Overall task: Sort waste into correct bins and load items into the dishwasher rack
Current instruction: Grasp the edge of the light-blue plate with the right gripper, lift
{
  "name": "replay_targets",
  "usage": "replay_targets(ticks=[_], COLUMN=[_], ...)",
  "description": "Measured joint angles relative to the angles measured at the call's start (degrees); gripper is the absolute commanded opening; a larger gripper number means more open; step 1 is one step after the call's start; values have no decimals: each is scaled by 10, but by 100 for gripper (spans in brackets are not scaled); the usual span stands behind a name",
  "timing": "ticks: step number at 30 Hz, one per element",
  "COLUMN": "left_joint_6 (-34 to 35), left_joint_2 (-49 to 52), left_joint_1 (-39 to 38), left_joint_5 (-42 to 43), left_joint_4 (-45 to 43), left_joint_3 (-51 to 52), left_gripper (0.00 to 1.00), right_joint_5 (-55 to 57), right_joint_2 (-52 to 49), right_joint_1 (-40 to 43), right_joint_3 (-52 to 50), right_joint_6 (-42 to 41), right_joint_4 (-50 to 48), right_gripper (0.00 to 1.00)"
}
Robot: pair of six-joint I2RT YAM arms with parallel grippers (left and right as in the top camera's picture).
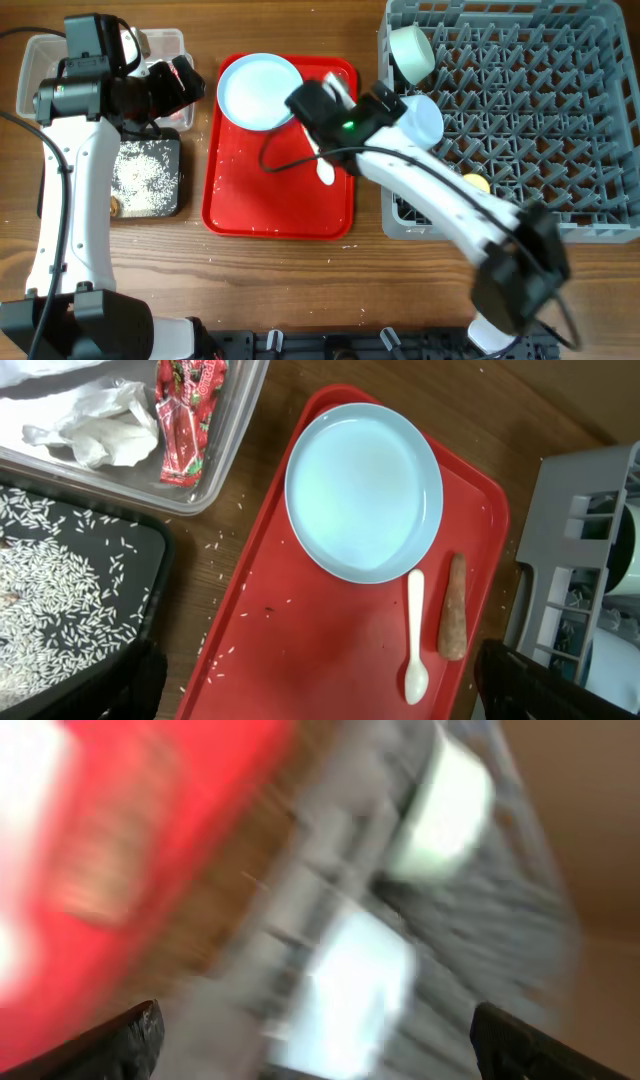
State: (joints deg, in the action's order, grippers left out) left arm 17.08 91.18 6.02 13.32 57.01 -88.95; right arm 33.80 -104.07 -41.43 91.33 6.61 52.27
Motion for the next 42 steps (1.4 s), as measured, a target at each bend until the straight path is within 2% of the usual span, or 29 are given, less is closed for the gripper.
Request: replay_targets(ticks=[3, 6, 9, 12, 14, 16, 19, 23, 32, 34, 36, 38, 42], left_joint_6=[0, 0, 0, 0, 0, 0, 0, 0, 0, 0, 0, 0, 0], left_joint_2=[0, 0, 0, 0, 0, 0, 0, 0, 0, 0, 0, 0, 0], left_joint_1=[0, 0, 0, 0, 0, 0, 0, 0, 0, 0, 0, 0, 0], left_joint_5=[0, 0, 0, 0, 0, 0, 0, 0, 0, 0, 0, 0, 0], left_joint_4=[0, 0, 0, 0, 0, 0, 0, 0, 0, 0, 0, 0, 0], left_joint_3=[0, 0, 0, 0, 0, 0, 0, 0, 0, 0, 0, 0, 0], left_gripper=[100, 100, 100, 100, 100, 100, 100, 100, 100, 100, 100, 100, 100], right_joint_5=[-197, -290, -294, -287, -283, -273, -247, -227, -208, -209, -209, -217, -245], right_joint_2=[54, 54, 9, -64, -108, -149, -179, -202, -275, -280, -280, -281, -280], right_joint_1=[4, 12, 17, 17, 17, 17, 19, 32, 55, 57, 58, 58, 59], right_joint_3=[19, 16, 0, -6, -14, -20, -21, -21, -21, -21, -21, -21, -19], right_joint_6=[-46, -145, -260, -357, -417, -462, -493, -508, -515, -515, -515, -518, -517], right_joint_4=[-86, -217, -339, -361, -359, -357, -359, -409, -490, -503, -507, -507, -477], right_gripper=[100, 100, 100, 100, 95, 84, 69, 54, 41, 31, 12, 4, 4])
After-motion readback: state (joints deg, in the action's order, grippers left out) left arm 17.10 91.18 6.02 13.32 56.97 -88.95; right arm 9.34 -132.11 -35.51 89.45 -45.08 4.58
